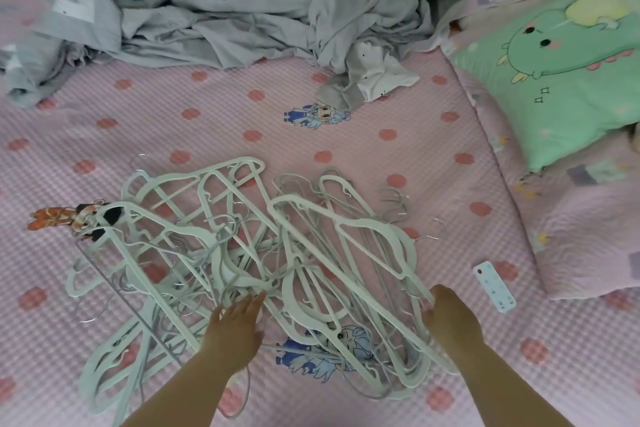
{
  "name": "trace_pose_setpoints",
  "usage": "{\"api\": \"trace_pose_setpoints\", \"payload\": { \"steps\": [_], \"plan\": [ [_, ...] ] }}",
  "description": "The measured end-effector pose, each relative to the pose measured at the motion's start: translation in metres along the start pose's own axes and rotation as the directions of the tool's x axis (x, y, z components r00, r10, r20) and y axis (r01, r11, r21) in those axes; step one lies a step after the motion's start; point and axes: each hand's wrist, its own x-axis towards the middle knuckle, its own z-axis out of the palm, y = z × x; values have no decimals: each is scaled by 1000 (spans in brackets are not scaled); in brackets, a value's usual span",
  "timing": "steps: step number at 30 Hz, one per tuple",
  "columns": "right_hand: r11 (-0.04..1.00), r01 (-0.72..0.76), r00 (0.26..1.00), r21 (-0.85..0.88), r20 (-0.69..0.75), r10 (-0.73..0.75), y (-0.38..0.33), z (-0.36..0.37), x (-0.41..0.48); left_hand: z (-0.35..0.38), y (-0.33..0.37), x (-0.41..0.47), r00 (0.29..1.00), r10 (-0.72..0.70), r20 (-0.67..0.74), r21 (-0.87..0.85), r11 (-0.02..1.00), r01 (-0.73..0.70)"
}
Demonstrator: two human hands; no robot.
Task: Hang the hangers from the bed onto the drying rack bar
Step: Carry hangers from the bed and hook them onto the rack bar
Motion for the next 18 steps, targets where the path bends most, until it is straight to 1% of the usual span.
{"api": "trace_pose_setpoints", "payload": {
  "steps": [2, 4, 5, 8, 10, 12, 14, 15, 18],
  "plan": [
    [975, -17, 999, 221, -29, 24, 2, -7, -6, -3, -1, -2, 1000, 14, 5, -7, 1000, -14],
    [935, 16, 1000, 355, -2, -16, 1, -18, -14, -7, -1, -7, 999, 31, 14, -25, 999, -31],
    [918, 29, 999, 396, 9, -36, 0, -24, -19, -10, -1, -10, 999, 42, 10, -46, 998, -41],
    [893, 50, 998, 447, 0, -56, -7, -45, -40, -29, 0, -20, 997, 48, -52, -153, 987, -56],
    [877, 51, 999, 479, -20, -47, -10, -57, -56, -46, 3, -25, 990, 29, -138, -236, 970, -61],
    [852, 67, 997, 519, -60, -42, -14, -66, -76, -67, 8, -30, 974, 39, -223, -367, 923, -121],
    [824, 88, 994, 560, -105, -35, -21, -73, -99, -92, 19, -40, 957, 91, -277, -504, 834, -225],
    [804, 100, 992, 586, -121, -34, -26, -76, -112, -104, 25, -47, 950, 137, -280, -537, 798, -273],
    [757, 140, 986, 638, -159, -48, -48, -81, -154, -133, 45, -69, 927, 315, -202, -569, 733, -373]
  ]
}}
